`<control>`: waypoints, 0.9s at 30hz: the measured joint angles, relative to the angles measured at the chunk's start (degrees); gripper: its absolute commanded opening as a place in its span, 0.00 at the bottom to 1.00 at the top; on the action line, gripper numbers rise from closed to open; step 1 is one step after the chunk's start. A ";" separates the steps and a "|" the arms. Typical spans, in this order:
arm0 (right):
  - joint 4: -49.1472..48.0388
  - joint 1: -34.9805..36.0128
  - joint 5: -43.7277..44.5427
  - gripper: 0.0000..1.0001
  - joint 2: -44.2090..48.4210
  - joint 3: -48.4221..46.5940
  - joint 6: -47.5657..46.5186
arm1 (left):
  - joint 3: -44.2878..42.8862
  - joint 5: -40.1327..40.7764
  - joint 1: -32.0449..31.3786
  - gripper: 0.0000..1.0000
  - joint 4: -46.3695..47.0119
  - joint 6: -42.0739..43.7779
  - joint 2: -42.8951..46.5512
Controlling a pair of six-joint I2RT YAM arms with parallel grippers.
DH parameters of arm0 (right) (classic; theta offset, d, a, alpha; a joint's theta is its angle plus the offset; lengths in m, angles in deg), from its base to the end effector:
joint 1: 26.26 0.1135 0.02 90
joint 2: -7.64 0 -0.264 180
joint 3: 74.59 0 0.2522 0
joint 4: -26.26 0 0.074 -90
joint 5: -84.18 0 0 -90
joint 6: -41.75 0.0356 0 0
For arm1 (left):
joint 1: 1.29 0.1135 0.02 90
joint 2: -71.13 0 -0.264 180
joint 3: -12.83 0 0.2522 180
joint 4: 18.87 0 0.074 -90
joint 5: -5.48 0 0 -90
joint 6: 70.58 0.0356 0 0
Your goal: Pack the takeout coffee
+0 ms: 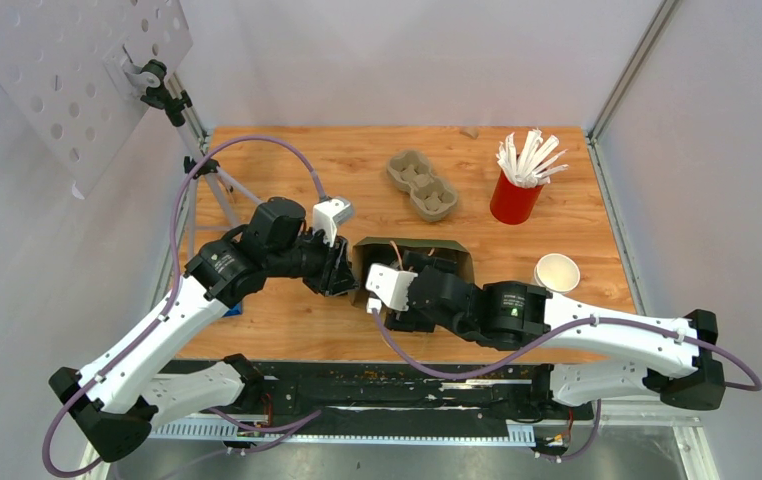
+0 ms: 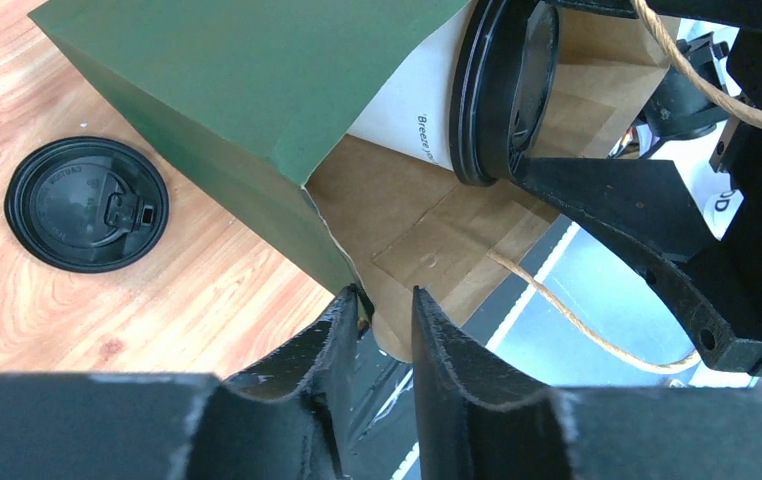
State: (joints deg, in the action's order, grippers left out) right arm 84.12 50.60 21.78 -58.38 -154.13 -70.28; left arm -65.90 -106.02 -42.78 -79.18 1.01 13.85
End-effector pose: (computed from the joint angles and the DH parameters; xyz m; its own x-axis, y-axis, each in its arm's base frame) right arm 0.0691 0.2235 0.3399 0.1482 -0.8275 -0.5415 -0.7898 0.2306 -0.5684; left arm 0.1378 -0.1393 0.3606 -0.7081 0.2340 -0.6662 0.6393 0.6132 -0.4641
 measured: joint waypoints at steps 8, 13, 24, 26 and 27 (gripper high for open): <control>2.45 -0.02 0.48 0.56 1.03 -0.28 -2.43 | 0.79 -0.52 0.00 0.06 0.22 0.96 0.15; 4.04 0.00 0.98 0.56 2.97 -0.31 -4.28 | 1.90 -1.68 0.00 0.02 0.33 1.77 0.31; 4.96 -0.15 0.98 0.57 4.31 -0.37 -12.31 | 2.97 -3.82 0.00 0.00 1.18 3.48 0.61; 4.96 -0.59 0.63 0.57 4.37 -0.37 -13.16 | 3.13 -4.07 0.00 0.00 1.31 3.61 0.63; 4.96 -0.90 0.20 0.57 4.37 -0.37 -13.77 | 3.13 -4.15 0.00 0.00 1.42 3.65 0.68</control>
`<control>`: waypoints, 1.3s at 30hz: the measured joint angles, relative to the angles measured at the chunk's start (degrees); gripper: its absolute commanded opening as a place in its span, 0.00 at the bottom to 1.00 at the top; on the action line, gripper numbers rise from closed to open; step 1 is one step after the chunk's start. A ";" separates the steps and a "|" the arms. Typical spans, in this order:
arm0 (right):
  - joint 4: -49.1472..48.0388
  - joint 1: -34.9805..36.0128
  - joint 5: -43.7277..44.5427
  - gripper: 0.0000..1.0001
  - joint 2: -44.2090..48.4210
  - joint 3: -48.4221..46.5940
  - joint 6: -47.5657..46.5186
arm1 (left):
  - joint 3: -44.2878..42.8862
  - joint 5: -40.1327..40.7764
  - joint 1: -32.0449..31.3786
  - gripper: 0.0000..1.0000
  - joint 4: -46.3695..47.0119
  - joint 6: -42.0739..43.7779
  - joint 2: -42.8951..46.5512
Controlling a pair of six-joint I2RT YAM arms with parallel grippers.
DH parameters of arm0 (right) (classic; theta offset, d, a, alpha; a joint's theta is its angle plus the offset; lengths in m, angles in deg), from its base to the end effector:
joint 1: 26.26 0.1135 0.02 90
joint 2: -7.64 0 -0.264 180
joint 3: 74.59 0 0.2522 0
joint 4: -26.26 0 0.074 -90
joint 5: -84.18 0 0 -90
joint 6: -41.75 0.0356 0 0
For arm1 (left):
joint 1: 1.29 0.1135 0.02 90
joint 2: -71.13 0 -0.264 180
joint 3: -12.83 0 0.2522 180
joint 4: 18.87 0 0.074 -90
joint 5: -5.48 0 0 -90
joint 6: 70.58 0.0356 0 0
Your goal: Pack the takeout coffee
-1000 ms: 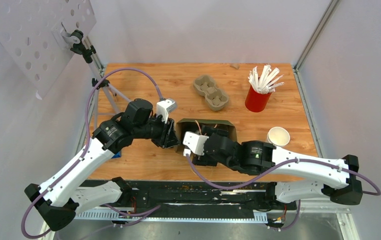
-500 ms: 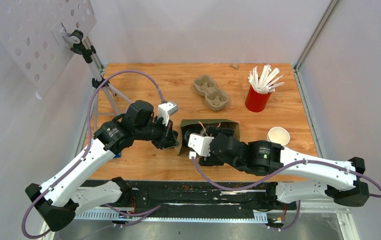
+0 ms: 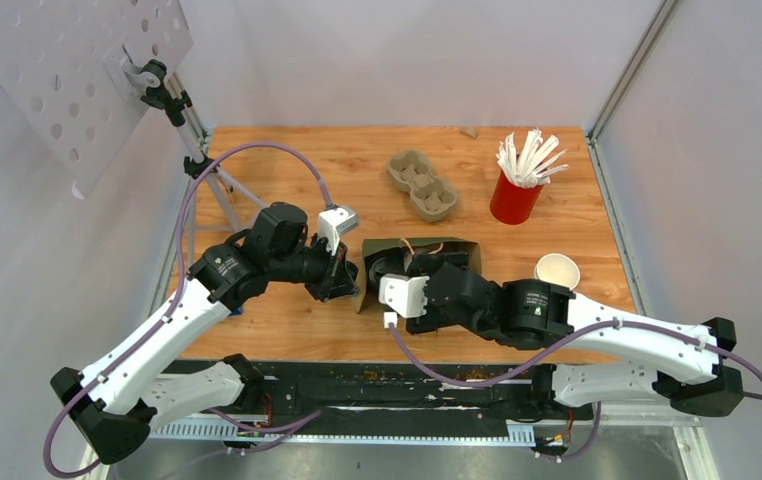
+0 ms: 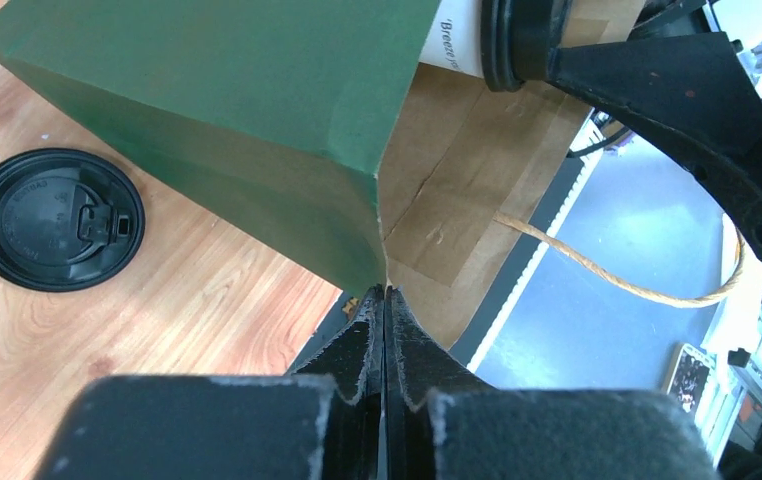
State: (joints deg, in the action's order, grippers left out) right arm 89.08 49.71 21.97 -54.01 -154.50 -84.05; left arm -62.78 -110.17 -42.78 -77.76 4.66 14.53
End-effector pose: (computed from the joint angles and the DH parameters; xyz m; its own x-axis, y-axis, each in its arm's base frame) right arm 0.0668 0.1990 0.3508 0.3170 -0.8661 -0.3865 -0.7303 0.0371 -0.6821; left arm 0.1355 -0.1404 0.3480 -0.6800 0.2948 -0.6714 0.6958 0.5484 -0.4639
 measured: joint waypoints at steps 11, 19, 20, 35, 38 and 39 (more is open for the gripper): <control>0.15 -4.11 -2.45 0.56 -0.02 1.31 -4.68 | 0.00 -1.55 0.00 0.02 1.27 1.27 0.57; 0.31 -4.52 -4.42 0.55 -0.20 3.52 -7.26 | 0.00 -1.95 0.00 0.07 1.27 1.64 0.57; 0.11 -4.52 -4.50 0.54 -0.20 4.04 -7.63 | 0.00 -1.97 0.00 0.07 1.29 1.70 0.57; -7.28 -5.79 -4.37 0.54 -0.61 10.82 -12.85 | 2.23 -5.75 0.00 0.06 2.67 3.91 1.57; -7.91 -5.92 -3.98 0.54 -0.87 11.15 -13.62 | 2.23 -6.03 0.00 0.06 2.80 4.15 1.64; -8.11 -5.92 -3.80 0.54 -0.94 11.23 -13.79 | 2.23 -6.12 0.00 0.06 2.82 4.24 1.66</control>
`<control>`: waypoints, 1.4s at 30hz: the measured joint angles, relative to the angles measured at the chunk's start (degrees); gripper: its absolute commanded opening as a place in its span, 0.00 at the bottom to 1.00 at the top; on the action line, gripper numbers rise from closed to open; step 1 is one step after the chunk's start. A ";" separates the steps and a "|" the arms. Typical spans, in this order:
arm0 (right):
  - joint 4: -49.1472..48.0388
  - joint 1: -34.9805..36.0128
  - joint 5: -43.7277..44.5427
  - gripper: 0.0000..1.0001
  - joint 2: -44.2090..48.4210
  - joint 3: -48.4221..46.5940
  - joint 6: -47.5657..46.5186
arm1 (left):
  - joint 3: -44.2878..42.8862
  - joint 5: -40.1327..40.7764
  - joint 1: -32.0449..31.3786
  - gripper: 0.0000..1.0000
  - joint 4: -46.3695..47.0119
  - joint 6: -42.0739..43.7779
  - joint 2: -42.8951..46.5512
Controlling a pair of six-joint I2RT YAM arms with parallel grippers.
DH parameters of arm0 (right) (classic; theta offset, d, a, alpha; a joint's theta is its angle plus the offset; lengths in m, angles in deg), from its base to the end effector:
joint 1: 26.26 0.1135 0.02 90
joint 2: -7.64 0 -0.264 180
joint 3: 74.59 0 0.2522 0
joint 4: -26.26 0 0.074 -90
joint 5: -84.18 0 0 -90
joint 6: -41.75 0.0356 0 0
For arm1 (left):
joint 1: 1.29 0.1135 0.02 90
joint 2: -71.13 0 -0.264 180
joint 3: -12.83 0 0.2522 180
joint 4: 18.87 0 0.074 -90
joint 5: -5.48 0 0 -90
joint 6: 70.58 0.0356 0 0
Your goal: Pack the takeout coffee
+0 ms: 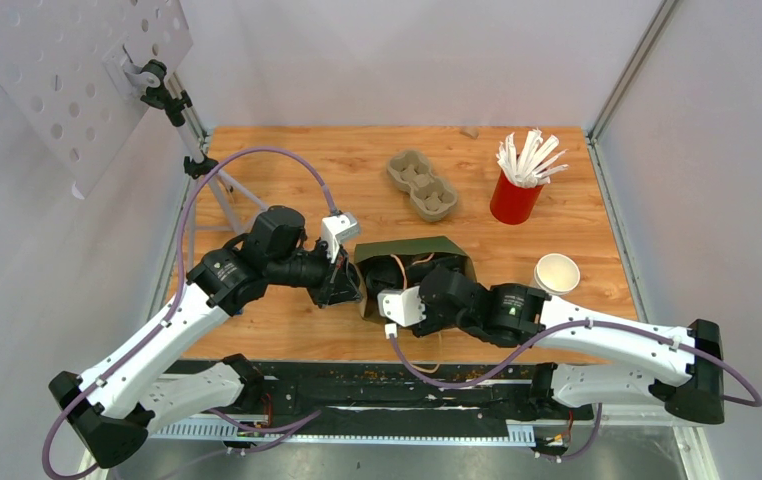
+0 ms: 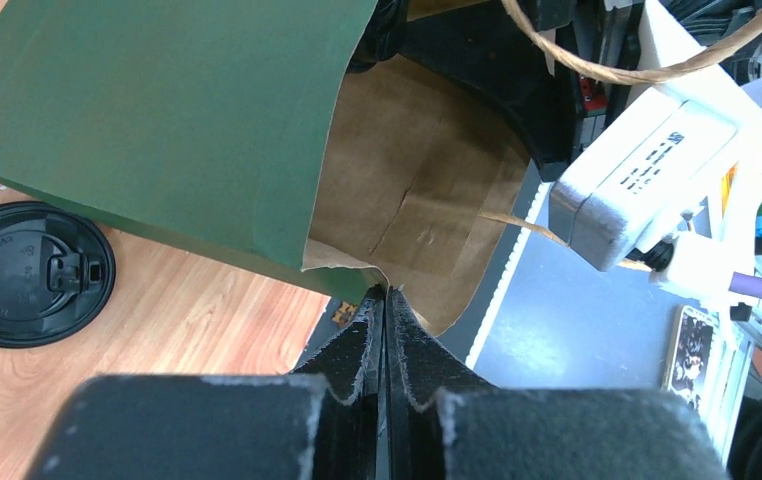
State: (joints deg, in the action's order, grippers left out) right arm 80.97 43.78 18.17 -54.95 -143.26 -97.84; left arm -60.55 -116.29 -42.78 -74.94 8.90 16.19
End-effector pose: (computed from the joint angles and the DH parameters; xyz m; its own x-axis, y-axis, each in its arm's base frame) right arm 0.0886 0.2015 0.2946 0.4179 -0.8870 -0.1961 -0.6923 -0.1712 -0.7010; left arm 0.1300 -0.1400 0.3457 -0.6095 0.3319 -0.7200 0.7774 0.4284 -0.4607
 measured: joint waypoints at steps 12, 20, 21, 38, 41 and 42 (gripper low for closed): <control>-0.55 -0.59 -0.35 0.54 -0.98 0.61 -0.72 | 0.35 -1.86 0.00 0.07 0.90 0.00 0.26; -0.57 -1.29 -1.05 0.54 -1.11 0.61 -1.11 | 1.29 -3.34 0.00 0.07 1.46 0.02 0.35; -0.57 -1.38 -1.16 0.54 -1.14 0.61 -1.14 | 1.29 -3.41 0.00 0.07 1.46 0.02 0.35; -0.72 -3.52 -4.02 0.54 -2.91 0.63 -2.01 | 1.62 -4.02 0.00 0.07 1.49 0.68 0.26; -1.09 -3.89 -4.11 0.54 -2.91 0.76 -2.29 | 1.62 -4.22 0.00 0.07 1.46 0.70 0.04; -1.38 -4.04 -4.11 0.54 -2.91 0.87 -2.45 | 1.62 -4.28 0.00 0.07 1.49 0.70 -0.04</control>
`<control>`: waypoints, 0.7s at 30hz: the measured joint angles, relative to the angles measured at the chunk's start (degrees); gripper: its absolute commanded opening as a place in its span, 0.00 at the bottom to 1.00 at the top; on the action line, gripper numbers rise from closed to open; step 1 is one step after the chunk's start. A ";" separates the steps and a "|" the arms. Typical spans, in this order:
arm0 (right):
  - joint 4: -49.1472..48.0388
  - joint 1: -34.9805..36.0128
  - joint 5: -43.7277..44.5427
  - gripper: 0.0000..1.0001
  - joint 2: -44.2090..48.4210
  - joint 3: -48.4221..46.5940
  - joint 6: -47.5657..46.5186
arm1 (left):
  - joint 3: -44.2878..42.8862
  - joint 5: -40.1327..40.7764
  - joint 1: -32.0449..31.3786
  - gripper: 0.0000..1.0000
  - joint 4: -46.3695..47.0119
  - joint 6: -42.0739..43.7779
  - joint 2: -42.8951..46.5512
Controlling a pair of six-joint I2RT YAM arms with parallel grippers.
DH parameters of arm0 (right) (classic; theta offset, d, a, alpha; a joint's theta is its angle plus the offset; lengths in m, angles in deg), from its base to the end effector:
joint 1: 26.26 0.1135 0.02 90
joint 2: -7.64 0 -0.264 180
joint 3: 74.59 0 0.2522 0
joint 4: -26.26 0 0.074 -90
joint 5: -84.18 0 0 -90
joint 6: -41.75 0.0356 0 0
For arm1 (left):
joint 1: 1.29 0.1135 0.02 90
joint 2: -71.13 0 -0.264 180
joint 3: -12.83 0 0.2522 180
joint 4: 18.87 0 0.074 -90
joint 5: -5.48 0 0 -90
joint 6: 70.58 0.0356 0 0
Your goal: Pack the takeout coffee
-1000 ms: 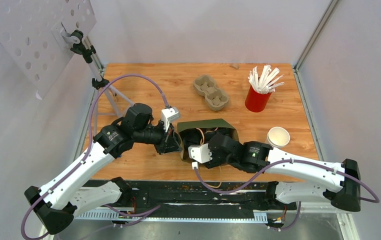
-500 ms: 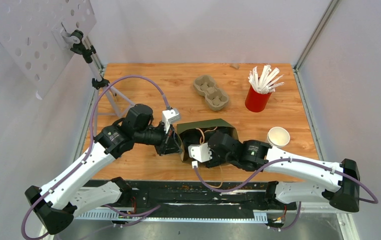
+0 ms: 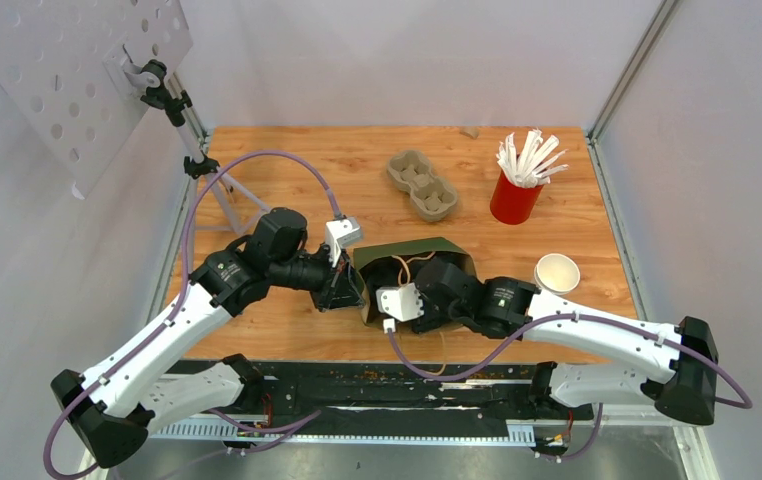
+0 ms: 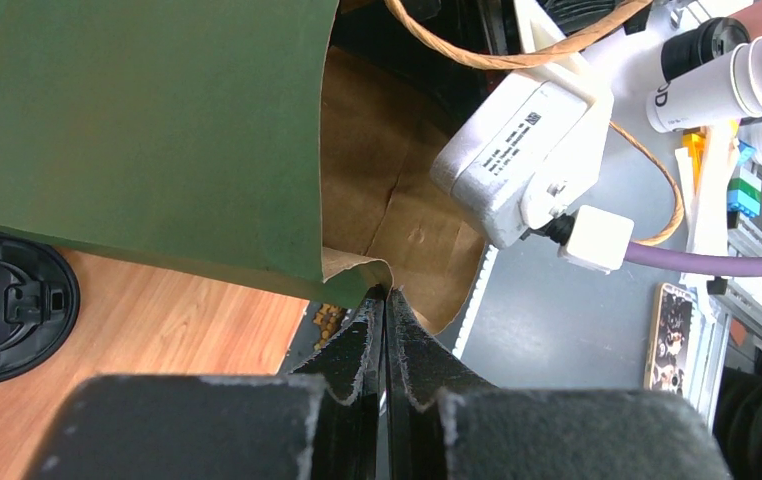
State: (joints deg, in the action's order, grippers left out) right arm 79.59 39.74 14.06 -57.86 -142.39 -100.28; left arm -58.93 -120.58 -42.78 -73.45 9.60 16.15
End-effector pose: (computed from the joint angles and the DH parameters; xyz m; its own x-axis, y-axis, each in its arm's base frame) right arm 0.1047 0.2053 0.2803 0.4141 -0.8925 -0.1785 -0.7243 -0.2044 -0.6585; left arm 0.1293 -0.1423 0.3395 -0.6031 0.3494 -0.7170 0.7927 0.3623 -0.4903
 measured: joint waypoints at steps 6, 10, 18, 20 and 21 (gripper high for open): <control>-1.05 -0.79 0.00 0.54 -0.59 0.83 -0.52 | 0.00 -0.20 0.00 0.06 -0.02 0.13 -0.35; -1.51 -1.44 -0.33 0.54 -0.79 0.85 -0.57 | 0.00 -0.20 0.00 0.06 -0.02 0.20 -0.59; -3.19 -2.08 -1.18 0.53 -0.74 2.01 -0.57 | -0.02 -0.17 0.00 0.06 -0.02 0.20 -0.63; -3.21 -2.12 -1.53 0.53 -0.74 2.03 -0.57 | -0.02 -0.17 0.00 0.06 -0.02 0.20 -0.63; -3.21 -2.14 -1.60 0.53 -0.72 2.03 -0.57 | -0.02 -0.17 0.00 0.06 -0.04 0.20 -0.66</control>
State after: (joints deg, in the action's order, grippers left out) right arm 76.38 37.60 12.47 -58.58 -140.36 -100.85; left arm -58.95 -120.75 -42.78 -73.50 9.79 15.49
